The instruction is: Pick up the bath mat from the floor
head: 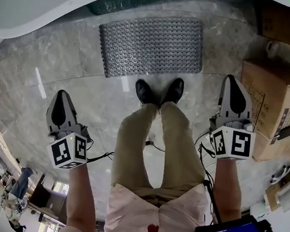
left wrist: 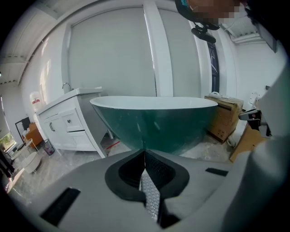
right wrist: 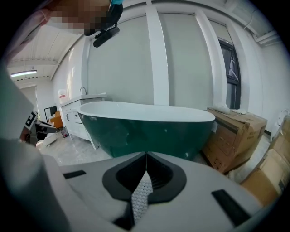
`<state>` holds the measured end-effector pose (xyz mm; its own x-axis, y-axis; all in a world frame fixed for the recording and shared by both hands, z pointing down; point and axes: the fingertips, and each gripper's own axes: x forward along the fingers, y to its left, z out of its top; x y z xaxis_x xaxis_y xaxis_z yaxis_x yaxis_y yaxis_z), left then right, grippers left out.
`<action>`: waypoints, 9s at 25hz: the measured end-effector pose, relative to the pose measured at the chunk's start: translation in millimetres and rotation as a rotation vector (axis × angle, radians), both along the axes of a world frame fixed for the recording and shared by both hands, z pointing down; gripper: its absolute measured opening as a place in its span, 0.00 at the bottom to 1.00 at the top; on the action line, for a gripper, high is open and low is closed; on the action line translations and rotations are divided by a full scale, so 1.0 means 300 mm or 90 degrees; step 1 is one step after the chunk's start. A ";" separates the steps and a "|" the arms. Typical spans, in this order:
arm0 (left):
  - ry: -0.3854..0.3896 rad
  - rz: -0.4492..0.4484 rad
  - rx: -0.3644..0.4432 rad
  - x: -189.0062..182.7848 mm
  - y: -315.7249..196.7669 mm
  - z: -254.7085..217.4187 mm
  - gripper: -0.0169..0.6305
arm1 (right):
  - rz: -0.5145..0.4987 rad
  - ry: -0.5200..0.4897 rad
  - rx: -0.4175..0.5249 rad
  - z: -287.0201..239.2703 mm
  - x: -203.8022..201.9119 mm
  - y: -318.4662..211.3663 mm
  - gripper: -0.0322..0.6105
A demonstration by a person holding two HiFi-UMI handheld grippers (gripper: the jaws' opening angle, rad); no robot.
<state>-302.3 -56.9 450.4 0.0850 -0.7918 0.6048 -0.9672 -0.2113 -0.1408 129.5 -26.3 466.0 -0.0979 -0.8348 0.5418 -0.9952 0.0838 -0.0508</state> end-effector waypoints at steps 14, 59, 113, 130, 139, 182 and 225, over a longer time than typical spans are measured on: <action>0.012 -0.010 -0.006 -0.055 0.008 0.345 0.06 | 0.034 0.006 0.010 0.338 0.095 0.022 0.08; 0.001 0.013 -0.071 -0.062 -0.158 1.367 0.07 | 0.048 -0.006 -0.026 1.263 0.192 -0.123 0.08; 0.051 -0.019 -0.226 -0.221 -0.190 1.850 0.09 | 0.035 0.031 0.008 1.344 0.234 -0.240 0.08; 0.054 -0.001 -0.195 -0.170 -0.166 1.748 0.08 | 0.034 -0.025 -0.110 1.637 0.284 -0.166 0.33; 0.050 -0.011 -0.179 -0.185 -0.164 1.712 0.08 | 0.040 -0.053 -0.172 1.773 0.296 -0.139 0.33; 0.089 -0.035 -0.166 -0.176 -0.161 1.733 0.08 | 0.017 -0.085 -0.166 1.759 0.240 -0.139 0.09; 0.168 0.038 -0.167 0.102 -0.113 1.379 0.08 | -0.038 -0.055 -0.146 1.327 -0.047 -0.130 0.09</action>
<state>-271.6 -90.9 864.1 0.3061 -0.6016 0.7378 -0.9480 -0.2638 0.1782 115.4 -65.4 864.0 -0.1967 -0.6830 0.7034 -0.9801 0.1181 -0.1594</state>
